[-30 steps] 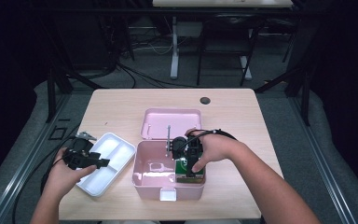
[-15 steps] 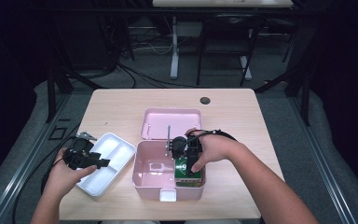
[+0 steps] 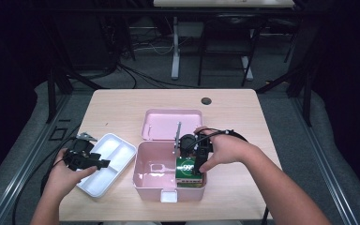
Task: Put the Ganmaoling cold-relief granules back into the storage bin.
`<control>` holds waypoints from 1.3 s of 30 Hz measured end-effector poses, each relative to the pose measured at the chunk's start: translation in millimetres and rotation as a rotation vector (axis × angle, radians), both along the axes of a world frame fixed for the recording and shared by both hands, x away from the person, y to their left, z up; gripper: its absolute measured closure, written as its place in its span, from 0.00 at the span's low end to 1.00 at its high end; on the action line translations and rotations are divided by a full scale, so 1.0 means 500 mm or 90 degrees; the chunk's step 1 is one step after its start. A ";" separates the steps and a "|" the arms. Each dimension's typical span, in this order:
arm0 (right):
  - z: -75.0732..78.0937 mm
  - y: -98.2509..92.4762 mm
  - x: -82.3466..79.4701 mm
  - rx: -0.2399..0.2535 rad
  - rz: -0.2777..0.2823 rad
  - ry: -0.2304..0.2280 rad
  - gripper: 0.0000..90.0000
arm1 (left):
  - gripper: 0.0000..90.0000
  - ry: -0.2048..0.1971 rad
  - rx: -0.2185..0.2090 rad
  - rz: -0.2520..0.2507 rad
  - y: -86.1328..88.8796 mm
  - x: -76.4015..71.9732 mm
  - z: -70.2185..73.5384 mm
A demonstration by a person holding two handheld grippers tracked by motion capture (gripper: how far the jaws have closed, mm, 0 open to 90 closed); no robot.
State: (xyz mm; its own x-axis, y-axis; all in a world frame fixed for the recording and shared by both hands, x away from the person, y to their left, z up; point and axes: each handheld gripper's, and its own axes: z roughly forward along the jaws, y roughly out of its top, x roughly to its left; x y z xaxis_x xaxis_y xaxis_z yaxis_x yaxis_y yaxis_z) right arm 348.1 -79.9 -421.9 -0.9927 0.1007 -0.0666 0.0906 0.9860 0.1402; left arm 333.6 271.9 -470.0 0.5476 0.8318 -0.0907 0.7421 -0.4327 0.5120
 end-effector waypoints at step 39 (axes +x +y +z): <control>0.008 -0.192 -0.006 0.106 -0.226 -0.065 0.34 | 0.51 -0.047 0.029 0.024 0.006 -0.002 -0.001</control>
